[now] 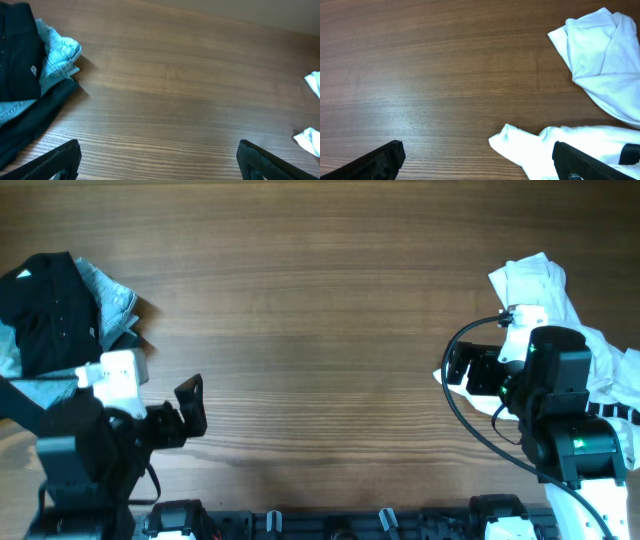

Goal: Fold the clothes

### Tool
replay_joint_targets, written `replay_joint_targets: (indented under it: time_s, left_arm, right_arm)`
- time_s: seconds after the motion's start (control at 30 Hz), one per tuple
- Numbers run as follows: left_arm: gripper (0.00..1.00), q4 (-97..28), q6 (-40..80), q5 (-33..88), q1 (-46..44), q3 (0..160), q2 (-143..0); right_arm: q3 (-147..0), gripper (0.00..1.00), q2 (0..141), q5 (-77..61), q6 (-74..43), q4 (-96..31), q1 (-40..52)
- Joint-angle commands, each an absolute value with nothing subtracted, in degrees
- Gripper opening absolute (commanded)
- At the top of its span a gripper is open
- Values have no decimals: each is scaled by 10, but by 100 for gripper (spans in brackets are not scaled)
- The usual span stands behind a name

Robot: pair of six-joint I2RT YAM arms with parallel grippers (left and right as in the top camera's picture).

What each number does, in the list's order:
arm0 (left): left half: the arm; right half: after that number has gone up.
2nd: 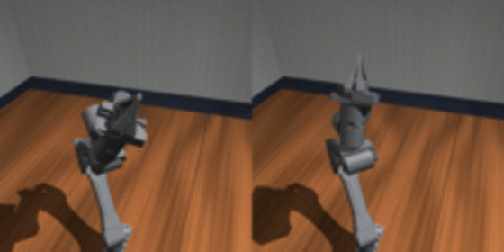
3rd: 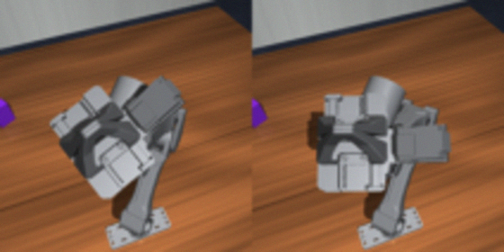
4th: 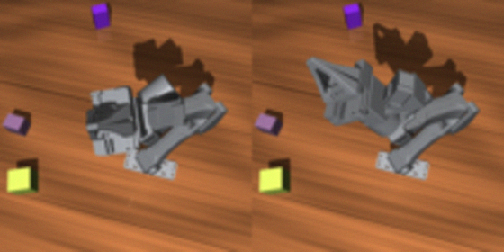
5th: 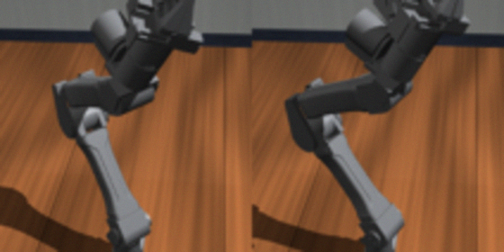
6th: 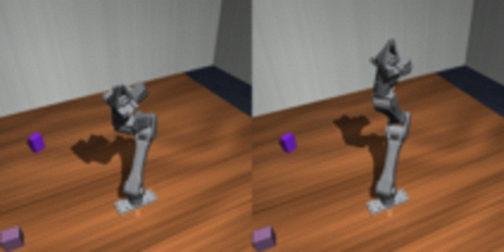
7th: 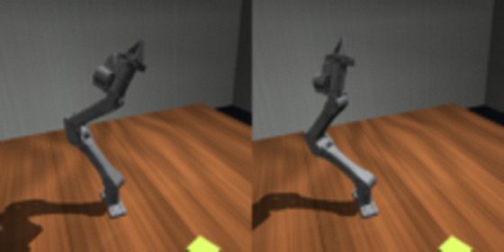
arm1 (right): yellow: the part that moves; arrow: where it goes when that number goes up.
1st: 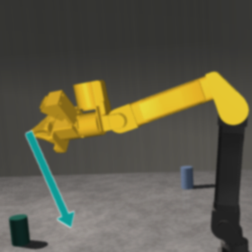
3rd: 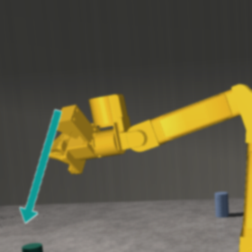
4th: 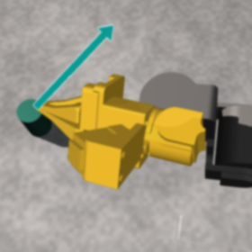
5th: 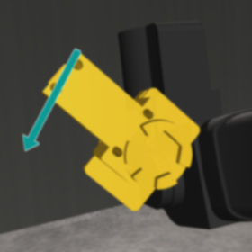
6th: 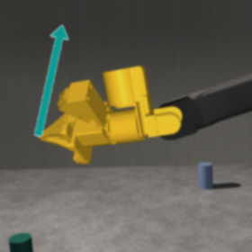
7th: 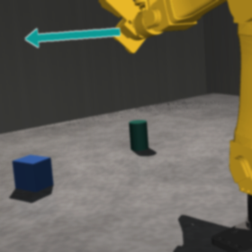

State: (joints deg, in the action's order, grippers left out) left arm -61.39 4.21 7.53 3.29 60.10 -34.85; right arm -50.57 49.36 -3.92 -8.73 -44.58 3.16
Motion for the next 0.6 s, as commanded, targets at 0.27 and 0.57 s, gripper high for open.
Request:
replay_joint_targets:
  time_s: [0.27, 0.57]
  left_arm:
    - [100, -613, 50, 80, 31, 596, -342]
    - [100, -613, 50, 80, 31, 596, -342]
  right_arm:
    - [-502, 100, 617, -25, -90, -453, 31]
    - [-410, 100, 415, -21, -60, -323, 30]
